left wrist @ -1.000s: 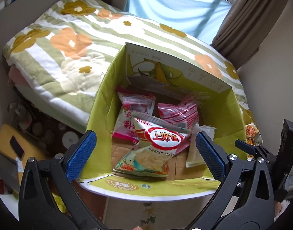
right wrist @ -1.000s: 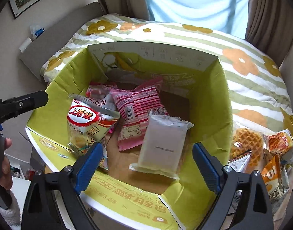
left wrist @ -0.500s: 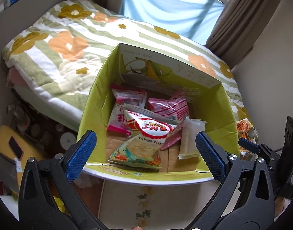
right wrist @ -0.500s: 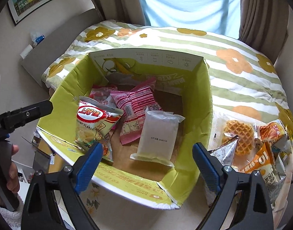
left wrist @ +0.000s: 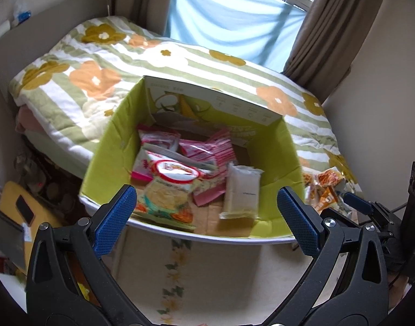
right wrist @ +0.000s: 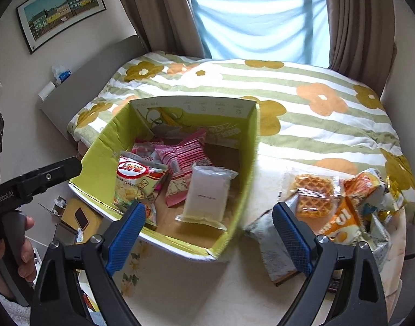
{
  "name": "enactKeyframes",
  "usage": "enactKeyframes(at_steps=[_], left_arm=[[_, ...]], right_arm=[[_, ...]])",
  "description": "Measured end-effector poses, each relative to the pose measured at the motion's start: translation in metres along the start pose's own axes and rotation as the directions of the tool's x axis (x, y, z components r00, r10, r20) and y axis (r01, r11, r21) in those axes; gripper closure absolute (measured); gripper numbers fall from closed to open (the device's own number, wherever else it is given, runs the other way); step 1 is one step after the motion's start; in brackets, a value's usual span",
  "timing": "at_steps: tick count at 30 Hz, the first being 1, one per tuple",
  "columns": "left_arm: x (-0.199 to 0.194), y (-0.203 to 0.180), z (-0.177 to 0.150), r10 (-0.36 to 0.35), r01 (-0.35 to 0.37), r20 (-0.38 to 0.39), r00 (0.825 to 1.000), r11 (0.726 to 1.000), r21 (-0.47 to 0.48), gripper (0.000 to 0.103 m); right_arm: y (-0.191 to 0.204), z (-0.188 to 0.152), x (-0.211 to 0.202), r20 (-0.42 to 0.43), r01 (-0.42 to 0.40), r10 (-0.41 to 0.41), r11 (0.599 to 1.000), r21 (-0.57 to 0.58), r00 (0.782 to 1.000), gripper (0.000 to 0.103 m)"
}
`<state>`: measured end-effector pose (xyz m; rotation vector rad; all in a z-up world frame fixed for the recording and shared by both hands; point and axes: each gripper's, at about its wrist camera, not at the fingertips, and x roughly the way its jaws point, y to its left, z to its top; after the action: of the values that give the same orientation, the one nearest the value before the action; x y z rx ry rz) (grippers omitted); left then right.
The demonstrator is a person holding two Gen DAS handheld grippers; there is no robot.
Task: Organize snacks
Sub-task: 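Move both tools back toward the remaining snack pile, then grasp the orange pork floss cake pack with the left tool while the right tool grasps the grey printed bag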
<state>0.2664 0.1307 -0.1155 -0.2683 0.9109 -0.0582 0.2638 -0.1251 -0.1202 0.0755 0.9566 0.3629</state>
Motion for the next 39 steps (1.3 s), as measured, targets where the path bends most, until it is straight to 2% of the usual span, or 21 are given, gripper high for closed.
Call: enactKeyframes(at_steps=[4,13,19,23,29,33,36,39], left_arm=[[-0.006,-0.039,-0.014,-0.031,0.031,0.018,0.999,0.999,0.011,0.0],[0.003,-0.147,-0.044,-0.099,0.096,0.016,0.995,0.986,0.133,0.0],[0.025,-0.215,-0.068,-0.14,0.147,-0.048,0.989,0.965,0.215,0.0],[0.045,-0.257,-0.081,-0.129,0.162,-0.121,0.984,0.931,0.326,0.0],[0.091,-0.298,-0.096,-0.067,0.184,-0.242,0.968,0.846,0.501,0.0],[0.129,-0.305,-0.099,-0.042,0.225,-0.327,0.944,0.806,0.547,0.0],[0.151,-0.309,-0.101,-0.011,0.239,-0.363,0.932,0.771,0.591,0.001],[0.171,-0.309,-0.099,-0.004,0.264,-0.401,0.916,0.758,0.597,0.001]], right_arm=[[-0.037,-0.011,-0.026,0.012,-0.005,0.004,0.999,0.042,1.0,0.01],[-0.126,-0.033,-0.079,0.024,0.091,-0.095,0.989,0.115,0.995,0.01],[-0.177,-0.047,-0.098,0.022,0.128,-0.132,0.98,0.153,0.991,0.01],[-0.203,-0.055,-0.104,0.015,0.14,-0.145,0.975,0.174,0.989,0.01],[-0.228,-0.065,-0.098,-0.013,0.131,-0.132,0.96,0.247,0.991,0.01],[-0.242,-0.069,-0.088,-0.034,0.15,-0.146,0.938,0.312,0.989,0.01],[-0.254,-0.073,-0.077,-0.057,0.155,-0.144,0.915,0.374,0.988,0.01],[-0.264,-0.076,-0.063,-0.085,0.162,-0.139,0.889,0.429,0.987,0.01]])
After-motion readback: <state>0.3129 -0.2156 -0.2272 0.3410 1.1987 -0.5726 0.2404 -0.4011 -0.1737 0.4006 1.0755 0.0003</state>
